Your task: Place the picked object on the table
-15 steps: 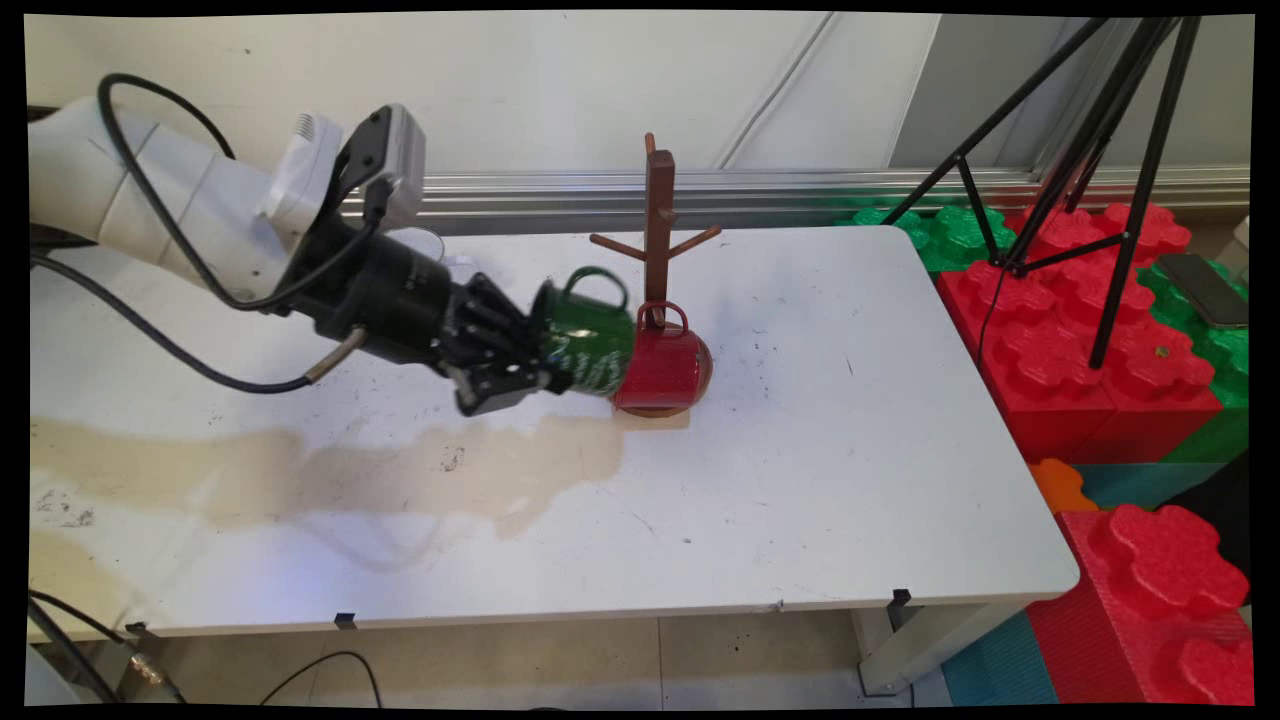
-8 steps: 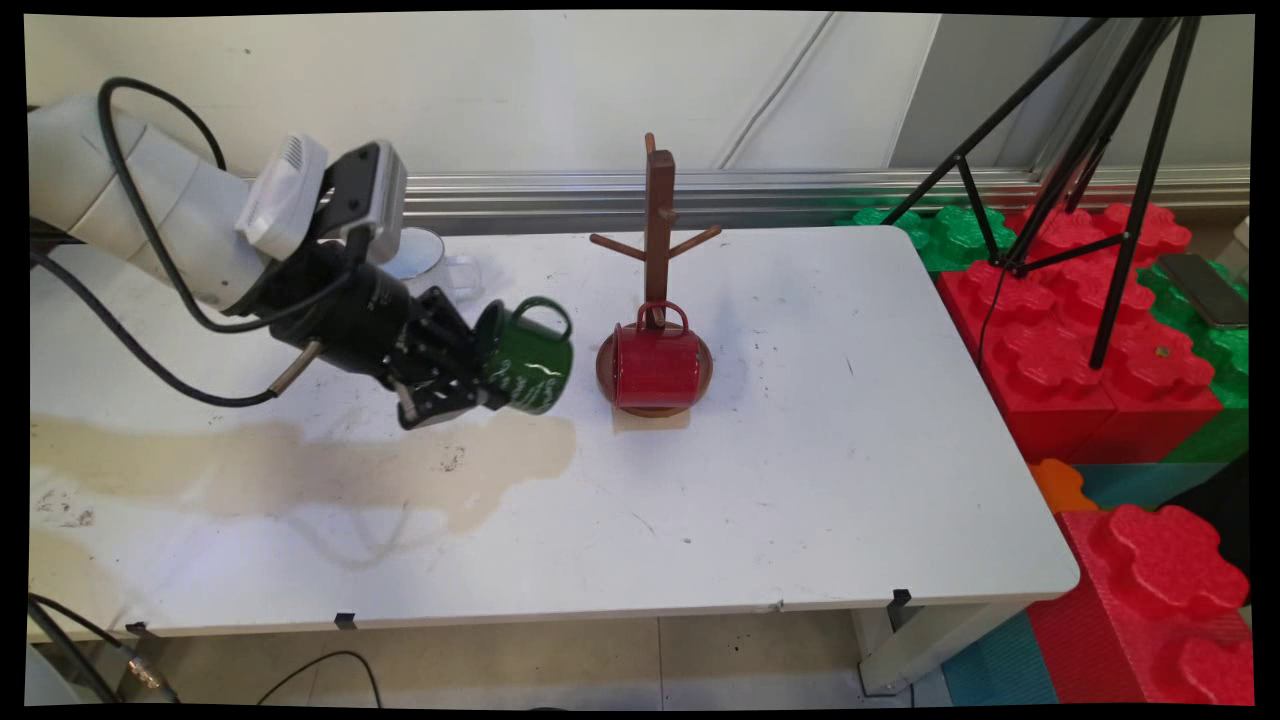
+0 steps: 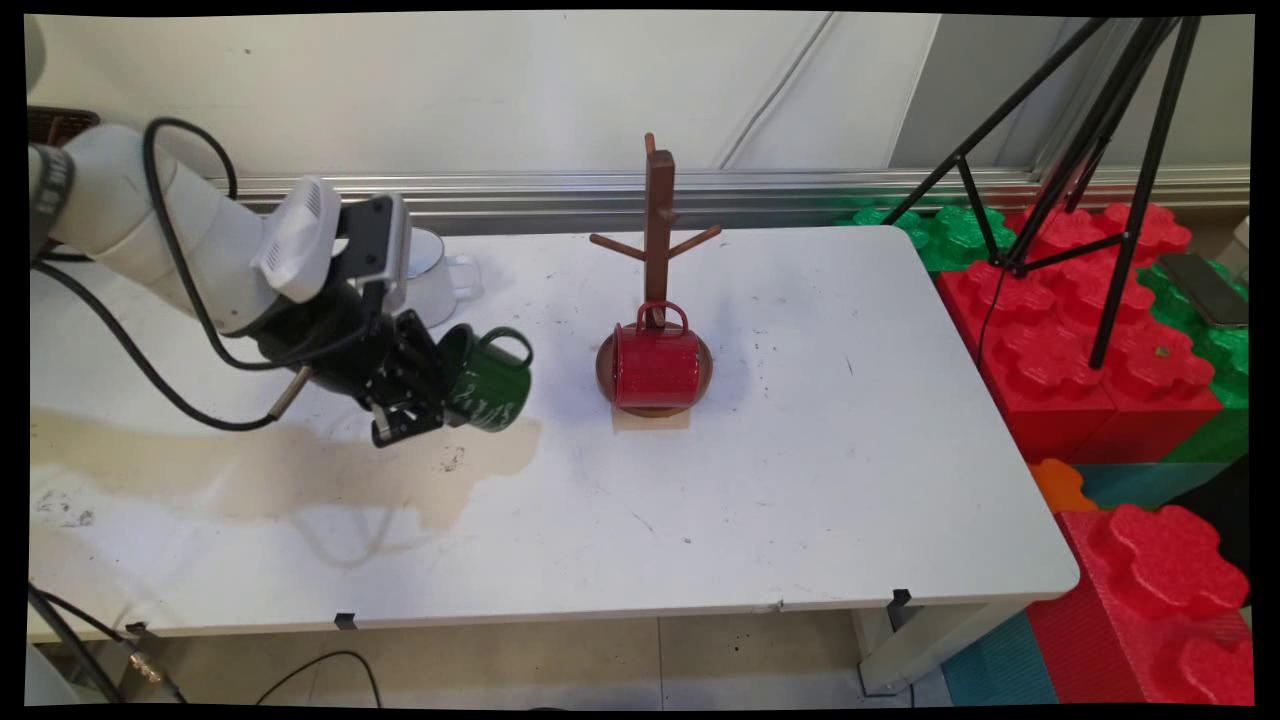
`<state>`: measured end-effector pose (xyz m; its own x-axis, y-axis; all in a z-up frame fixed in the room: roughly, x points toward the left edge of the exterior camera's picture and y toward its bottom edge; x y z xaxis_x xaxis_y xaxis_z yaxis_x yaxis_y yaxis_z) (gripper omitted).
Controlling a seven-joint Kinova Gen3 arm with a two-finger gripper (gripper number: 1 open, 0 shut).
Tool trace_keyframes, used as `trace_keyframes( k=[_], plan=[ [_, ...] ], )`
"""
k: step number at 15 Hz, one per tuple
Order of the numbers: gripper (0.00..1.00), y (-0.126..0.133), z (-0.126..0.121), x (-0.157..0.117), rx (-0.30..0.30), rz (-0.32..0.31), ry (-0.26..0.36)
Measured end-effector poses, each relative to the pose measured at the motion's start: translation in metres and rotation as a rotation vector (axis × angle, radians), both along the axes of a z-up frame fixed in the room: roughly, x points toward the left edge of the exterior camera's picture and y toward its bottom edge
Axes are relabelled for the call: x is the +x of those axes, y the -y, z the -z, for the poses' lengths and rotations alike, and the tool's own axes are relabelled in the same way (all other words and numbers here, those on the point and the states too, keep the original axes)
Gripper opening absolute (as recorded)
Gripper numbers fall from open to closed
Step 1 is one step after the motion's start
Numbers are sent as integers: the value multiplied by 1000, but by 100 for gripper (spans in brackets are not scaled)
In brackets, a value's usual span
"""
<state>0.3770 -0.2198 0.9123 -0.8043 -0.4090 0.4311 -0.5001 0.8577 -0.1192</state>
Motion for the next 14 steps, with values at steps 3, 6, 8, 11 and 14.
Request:
trace_keyframes(
  k=[3,6,8,11,14],
  plan=[
    [0,-2,10,2,14,-45,64],
    [0,-3,24,2,35,-99,131],
    [0,-4,33,0,50,-112,168],
    [0,-6,45,-4,68,-100,211],
    [0,-4,57,-6,81,-91,258]
  ],
)
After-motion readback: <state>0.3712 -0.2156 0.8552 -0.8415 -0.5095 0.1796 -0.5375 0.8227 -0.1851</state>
